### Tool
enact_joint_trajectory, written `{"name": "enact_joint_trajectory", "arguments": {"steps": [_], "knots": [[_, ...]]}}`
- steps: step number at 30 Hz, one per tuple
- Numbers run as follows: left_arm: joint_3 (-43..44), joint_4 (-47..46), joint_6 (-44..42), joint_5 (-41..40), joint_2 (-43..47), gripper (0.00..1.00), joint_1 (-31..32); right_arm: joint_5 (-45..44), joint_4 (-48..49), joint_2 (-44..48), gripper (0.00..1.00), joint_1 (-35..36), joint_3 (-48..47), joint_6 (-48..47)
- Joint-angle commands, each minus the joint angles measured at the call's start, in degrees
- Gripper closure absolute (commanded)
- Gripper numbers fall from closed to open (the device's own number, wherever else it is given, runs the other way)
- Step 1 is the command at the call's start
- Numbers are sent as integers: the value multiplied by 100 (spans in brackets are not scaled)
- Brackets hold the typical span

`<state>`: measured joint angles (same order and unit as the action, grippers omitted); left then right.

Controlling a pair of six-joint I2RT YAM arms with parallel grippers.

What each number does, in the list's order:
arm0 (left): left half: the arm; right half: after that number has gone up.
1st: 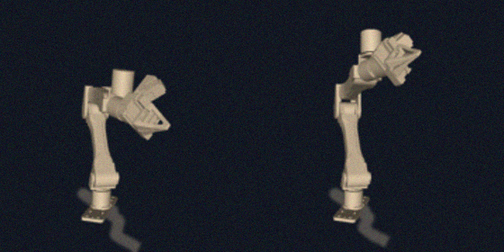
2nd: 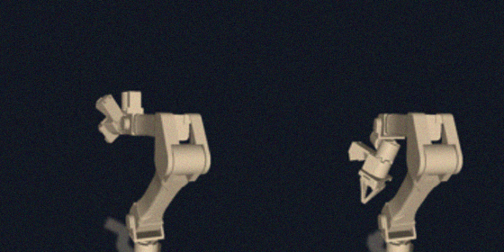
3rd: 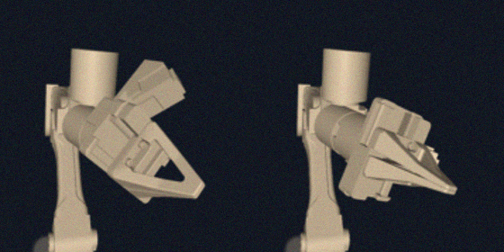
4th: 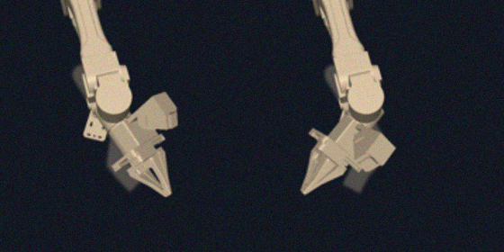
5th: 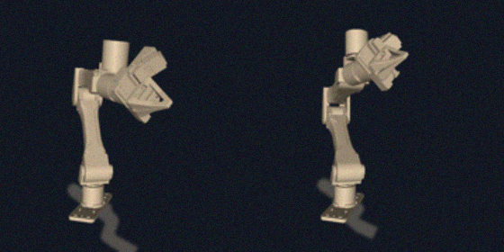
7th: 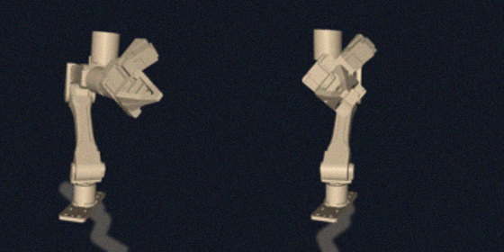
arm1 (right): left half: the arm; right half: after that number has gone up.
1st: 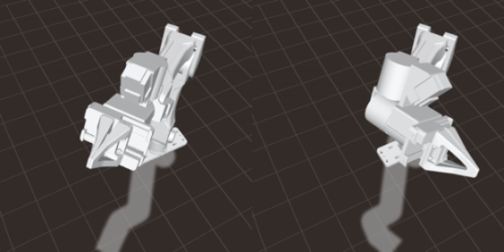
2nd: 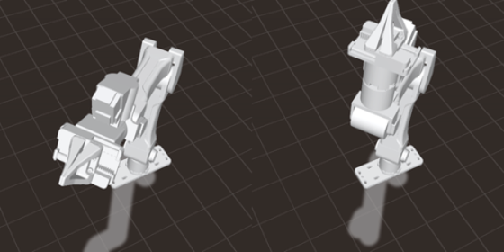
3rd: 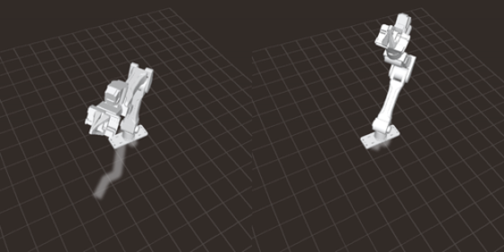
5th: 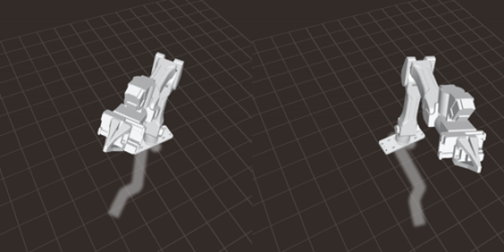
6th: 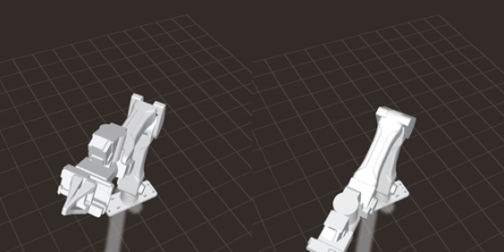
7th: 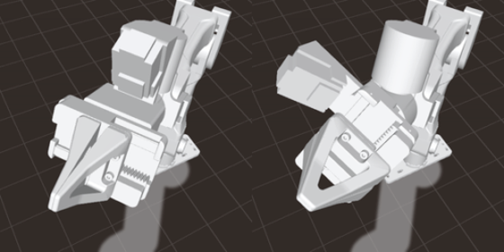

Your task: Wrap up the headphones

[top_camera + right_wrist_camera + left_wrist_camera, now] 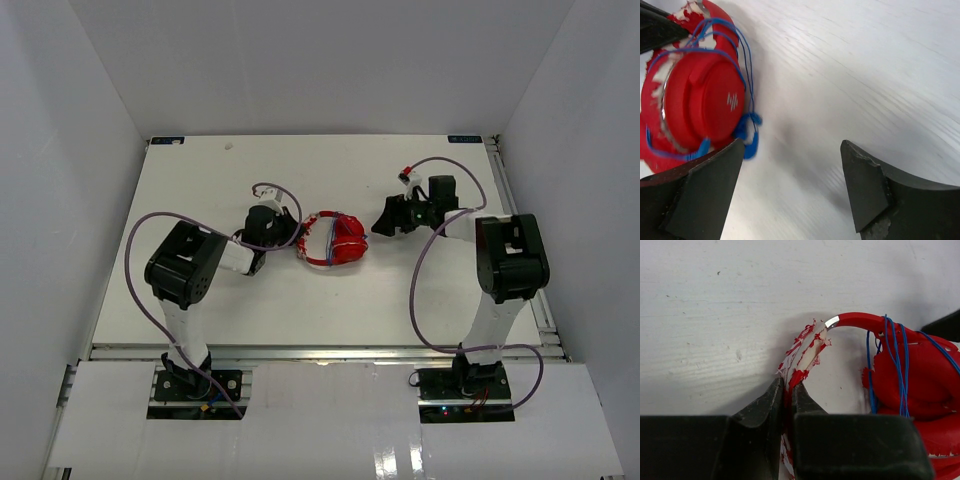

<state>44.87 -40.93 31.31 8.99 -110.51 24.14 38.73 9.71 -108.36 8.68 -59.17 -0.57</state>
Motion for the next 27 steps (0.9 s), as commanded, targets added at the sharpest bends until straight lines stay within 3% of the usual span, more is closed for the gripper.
{"name": "enact_joint_trajectory", "arguments": {"steps": [1,3,6,11,18,23,27], "knots": [[726,901,273,-657,118,100,132,-347,-384,831,8,-224,276,-464],[849,1226,272,-742,140,81,212,-481,-536,1109,7,-265,447,-653],[913,1624,268,-586,281,32,223,-558,-790,1751,10,-323,647,-893],[172,1673,-15,-281,1517,4,214,-1011,-1758,2716,10,-331,784,-1401],[-464,2102,-944,765,3648,2,205,-1381,-1963,4565,10,-359,1296,-1249],[-876,3121,-1706,1511,5362,2,221,-2358,-1720,5811,10,-359,1828,-762],[-1249,3833,-2144,1486,6533,2,223,-2803,-1698,6541,10,-387,2295,-655]]}}
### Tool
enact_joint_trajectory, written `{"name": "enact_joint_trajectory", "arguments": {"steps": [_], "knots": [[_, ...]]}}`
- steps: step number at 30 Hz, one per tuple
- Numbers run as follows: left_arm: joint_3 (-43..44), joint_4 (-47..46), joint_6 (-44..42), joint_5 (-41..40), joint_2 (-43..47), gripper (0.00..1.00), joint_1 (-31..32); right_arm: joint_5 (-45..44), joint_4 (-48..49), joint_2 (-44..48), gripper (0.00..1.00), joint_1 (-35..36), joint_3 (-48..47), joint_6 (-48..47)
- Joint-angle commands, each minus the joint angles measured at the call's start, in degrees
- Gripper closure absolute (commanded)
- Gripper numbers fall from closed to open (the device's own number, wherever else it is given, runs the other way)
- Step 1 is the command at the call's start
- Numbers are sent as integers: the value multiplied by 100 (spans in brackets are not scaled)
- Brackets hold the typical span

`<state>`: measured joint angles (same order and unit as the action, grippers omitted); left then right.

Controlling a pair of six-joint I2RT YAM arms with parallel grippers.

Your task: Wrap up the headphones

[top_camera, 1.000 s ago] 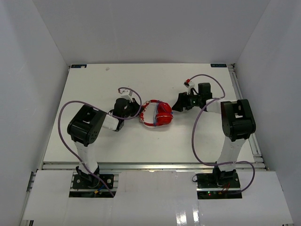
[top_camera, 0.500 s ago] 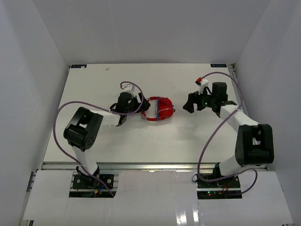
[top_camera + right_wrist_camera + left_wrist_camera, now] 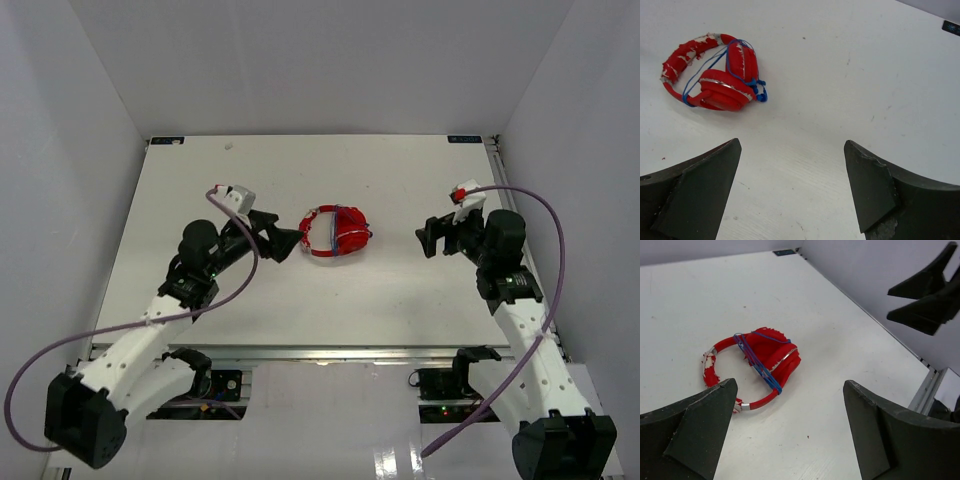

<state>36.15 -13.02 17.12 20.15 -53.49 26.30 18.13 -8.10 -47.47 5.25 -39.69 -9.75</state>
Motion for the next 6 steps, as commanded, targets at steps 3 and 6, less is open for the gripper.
{"name": "enact_joint_trajectory", "arguments": {"steps": [3,6], "knots": [[-648,1216,-908,266,1304,2,20,-802,-14,641,10,-139,467,508],[-671,1207,-887,151,1421,2,23,-645,17,781,10,-340,631,605]]}}
